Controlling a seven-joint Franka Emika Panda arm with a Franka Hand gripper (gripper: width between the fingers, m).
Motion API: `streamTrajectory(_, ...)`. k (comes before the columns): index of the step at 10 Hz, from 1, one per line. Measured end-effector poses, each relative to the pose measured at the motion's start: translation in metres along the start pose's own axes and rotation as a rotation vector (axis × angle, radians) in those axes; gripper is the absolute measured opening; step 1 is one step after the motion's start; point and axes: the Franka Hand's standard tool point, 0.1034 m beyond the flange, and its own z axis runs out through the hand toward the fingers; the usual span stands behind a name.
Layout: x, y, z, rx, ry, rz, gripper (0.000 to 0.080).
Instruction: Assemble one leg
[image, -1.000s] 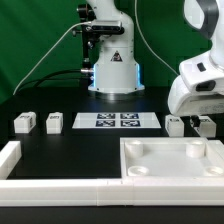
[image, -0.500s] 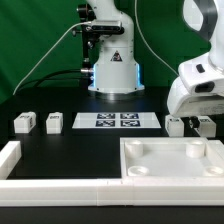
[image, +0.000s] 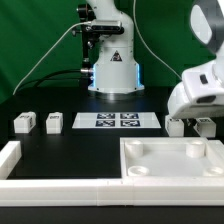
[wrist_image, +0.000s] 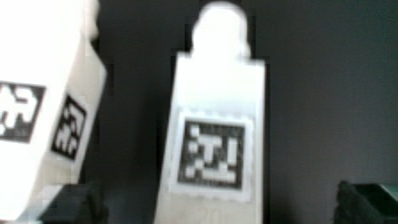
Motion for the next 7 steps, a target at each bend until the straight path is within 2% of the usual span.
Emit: streamTrajectory(7, -0.0023, 0.0016, 0.0104, -0.002, -0.017, -0.003, 0.0649)
